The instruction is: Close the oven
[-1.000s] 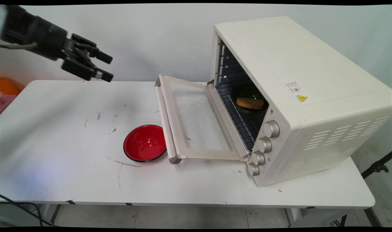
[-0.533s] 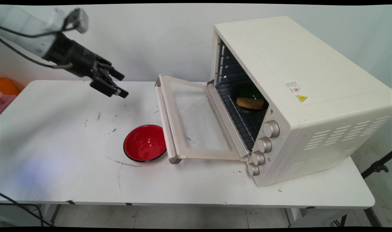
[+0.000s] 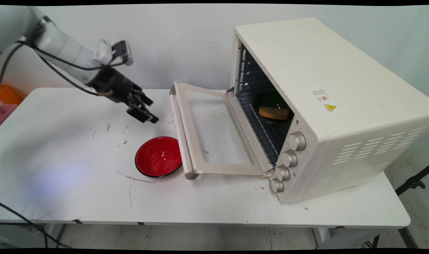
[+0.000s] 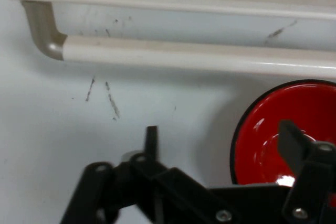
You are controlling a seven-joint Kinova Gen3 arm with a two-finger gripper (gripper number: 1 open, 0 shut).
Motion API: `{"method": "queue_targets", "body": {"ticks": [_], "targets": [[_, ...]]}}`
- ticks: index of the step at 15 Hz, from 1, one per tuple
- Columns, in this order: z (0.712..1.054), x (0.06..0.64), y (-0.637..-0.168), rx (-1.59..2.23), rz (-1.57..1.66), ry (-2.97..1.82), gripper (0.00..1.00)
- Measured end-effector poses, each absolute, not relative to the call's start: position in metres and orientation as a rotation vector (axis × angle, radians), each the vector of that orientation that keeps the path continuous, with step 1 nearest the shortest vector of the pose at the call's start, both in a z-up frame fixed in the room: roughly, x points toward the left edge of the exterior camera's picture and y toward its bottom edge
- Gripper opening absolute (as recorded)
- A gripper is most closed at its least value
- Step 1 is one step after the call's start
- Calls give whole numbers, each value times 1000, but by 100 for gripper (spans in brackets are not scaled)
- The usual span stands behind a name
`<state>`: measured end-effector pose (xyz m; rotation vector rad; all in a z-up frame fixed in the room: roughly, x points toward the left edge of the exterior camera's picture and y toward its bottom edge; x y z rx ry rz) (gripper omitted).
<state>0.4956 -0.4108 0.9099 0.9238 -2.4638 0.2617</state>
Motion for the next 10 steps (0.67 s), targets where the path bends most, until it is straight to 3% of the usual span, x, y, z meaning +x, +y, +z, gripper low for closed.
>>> {"method": "queue_targets", "body": {"ticks": [1, 10], "targets": [[903, 492, -414, 921, 257, -2473, 0], [865, 472, -433, 886, 258, -2495, 0]]}}
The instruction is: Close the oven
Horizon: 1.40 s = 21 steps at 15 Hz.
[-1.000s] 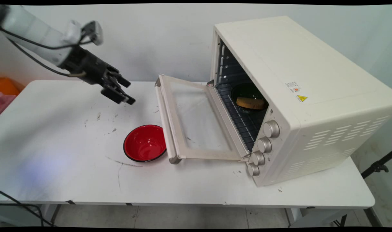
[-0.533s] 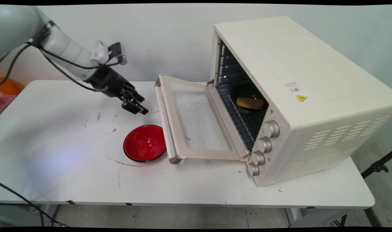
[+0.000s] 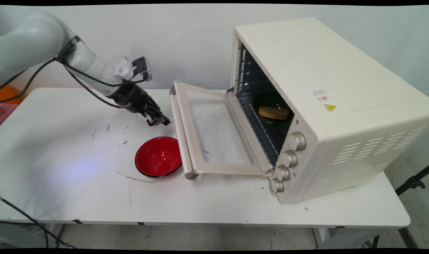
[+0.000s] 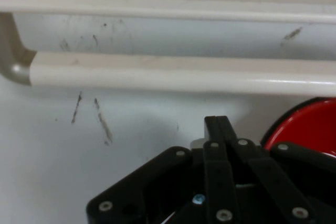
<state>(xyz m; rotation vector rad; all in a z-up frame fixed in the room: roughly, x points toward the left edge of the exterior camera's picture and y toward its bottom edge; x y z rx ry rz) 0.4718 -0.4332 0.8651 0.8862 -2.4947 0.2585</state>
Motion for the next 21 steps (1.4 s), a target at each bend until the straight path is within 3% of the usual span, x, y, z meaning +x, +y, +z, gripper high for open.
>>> {"method": "queue_targets", "body": {"ticks": [11, 21], "targets": [[834, 451, -452, 830, 274, -2457, 0], [849, 440, -455, 780, 327, -2305, 0]]}}
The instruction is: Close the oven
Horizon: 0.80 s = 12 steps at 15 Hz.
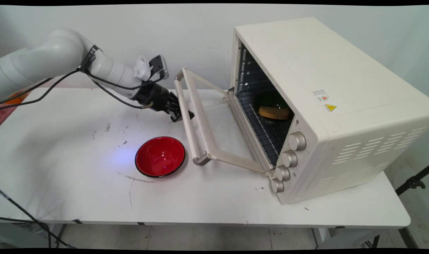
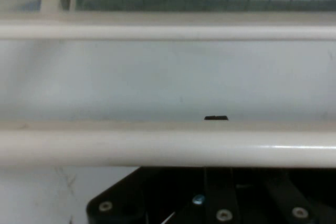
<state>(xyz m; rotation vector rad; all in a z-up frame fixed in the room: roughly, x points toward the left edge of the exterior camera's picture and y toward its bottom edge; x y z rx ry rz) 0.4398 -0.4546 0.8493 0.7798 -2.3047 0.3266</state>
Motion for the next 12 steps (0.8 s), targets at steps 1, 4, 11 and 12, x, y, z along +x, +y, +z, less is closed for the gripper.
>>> {"method": "queue_targets", "body": {"ticks": [1, 4, 11, 12], "targets": [[853, 439, -455, 779, 334, -2286, 0], [869, 433, -460, 770, 359, -2226, 0], [917, 427, -460, 764, 390, -2127, 0], [923, 428, -458, 764, 389, -2121, 0]]}}
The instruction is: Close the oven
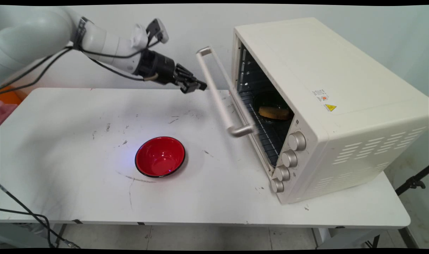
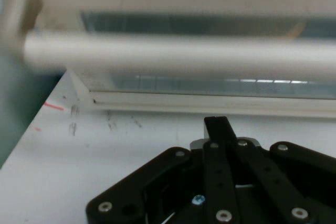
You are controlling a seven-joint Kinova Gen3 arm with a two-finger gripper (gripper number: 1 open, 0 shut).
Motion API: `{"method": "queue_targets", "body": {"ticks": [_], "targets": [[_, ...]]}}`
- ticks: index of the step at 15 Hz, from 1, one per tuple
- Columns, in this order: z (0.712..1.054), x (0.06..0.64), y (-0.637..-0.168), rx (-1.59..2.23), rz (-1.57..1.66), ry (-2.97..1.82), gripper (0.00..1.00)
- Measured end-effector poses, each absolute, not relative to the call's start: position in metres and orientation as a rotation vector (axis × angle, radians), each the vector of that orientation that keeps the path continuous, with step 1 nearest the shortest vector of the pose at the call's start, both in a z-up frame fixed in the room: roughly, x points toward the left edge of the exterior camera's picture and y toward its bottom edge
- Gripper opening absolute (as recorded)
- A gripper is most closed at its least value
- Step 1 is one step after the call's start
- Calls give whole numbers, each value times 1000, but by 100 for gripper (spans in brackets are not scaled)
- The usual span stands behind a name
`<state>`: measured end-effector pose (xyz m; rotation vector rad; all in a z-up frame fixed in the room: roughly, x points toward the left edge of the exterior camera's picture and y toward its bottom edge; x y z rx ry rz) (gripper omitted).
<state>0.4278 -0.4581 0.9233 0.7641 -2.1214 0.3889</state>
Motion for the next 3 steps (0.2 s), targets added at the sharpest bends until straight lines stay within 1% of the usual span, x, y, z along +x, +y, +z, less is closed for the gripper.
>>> {"method": "queue_targets", "body": {"ticks": [3], "targets": [[949, 431, -448, 760, 382, -2099, 0]]}}
